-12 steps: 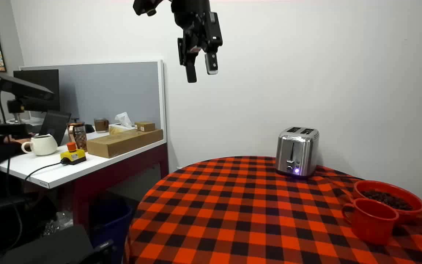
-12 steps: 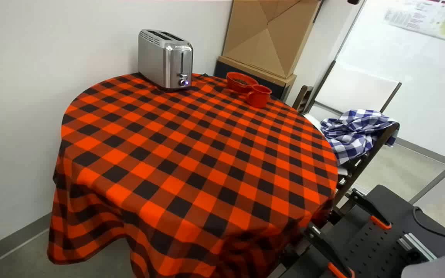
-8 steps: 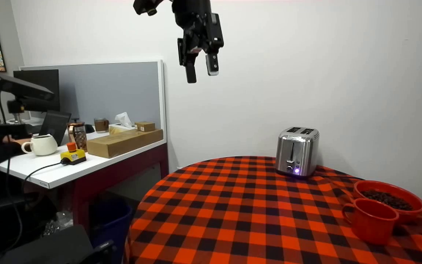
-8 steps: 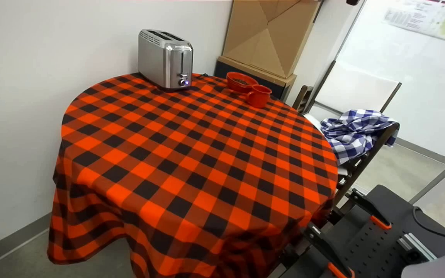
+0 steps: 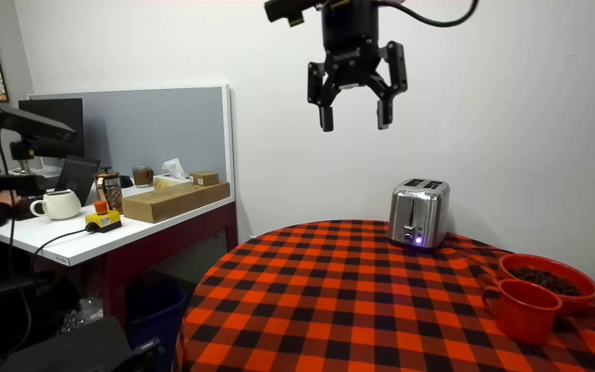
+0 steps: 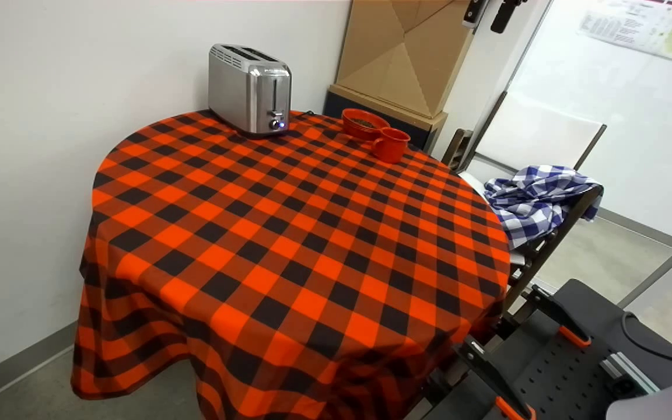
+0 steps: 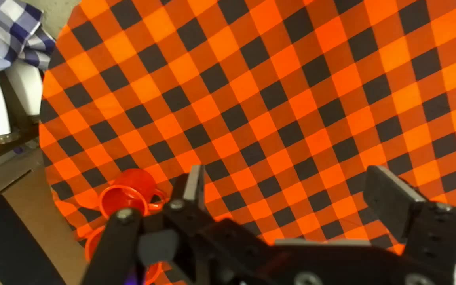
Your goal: Turn off the toaster
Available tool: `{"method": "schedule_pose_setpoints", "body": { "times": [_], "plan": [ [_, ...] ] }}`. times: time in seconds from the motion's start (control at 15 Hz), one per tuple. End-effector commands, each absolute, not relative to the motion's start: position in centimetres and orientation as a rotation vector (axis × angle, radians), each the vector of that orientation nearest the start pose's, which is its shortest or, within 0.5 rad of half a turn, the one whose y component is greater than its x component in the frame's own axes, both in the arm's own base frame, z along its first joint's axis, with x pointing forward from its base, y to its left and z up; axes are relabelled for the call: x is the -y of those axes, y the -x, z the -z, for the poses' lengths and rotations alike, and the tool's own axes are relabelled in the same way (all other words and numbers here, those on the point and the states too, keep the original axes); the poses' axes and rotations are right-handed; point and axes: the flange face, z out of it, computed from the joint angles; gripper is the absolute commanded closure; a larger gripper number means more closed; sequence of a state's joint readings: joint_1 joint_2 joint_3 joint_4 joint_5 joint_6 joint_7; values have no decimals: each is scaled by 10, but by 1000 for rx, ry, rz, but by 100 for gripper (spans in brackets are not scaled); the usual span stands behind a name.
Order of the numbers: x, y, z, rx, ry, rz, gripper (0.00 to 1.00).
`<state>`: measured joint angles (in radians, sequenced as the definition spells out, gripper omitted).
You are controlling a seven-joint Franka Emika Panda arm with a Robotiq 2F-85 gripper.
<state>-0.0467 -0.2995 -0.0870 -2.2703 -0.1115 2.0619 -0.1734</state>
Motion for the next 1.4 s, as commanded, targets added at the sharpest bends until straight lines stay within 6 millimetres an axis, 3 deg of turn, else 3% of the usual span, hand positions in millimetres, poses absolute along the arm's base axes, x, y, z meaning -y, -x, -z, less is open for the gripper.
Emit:
{"method": "schedule_pose_setpoints", "body": {
  "times": [0.0, 0.4, 0.73, 1.0, 1.13, 1.2, 1.33],
  "plan": [
    [98, -523, -468, 312, 3237, 122, 0],
    [106, -619, -416, 598, 3335, 357, 0],
    [107, -676, -381, 674, 3338, 626, 0],
    [110, -700, -357, 599, 3267, 716, 0],
    [108, -699, -356, 483, 3180, 643, 0],
    [105, -692, -351, 517, 3246, 659, 0],
    [106, -694, -349, 484, 3207, 648, 0]
  ]
}}
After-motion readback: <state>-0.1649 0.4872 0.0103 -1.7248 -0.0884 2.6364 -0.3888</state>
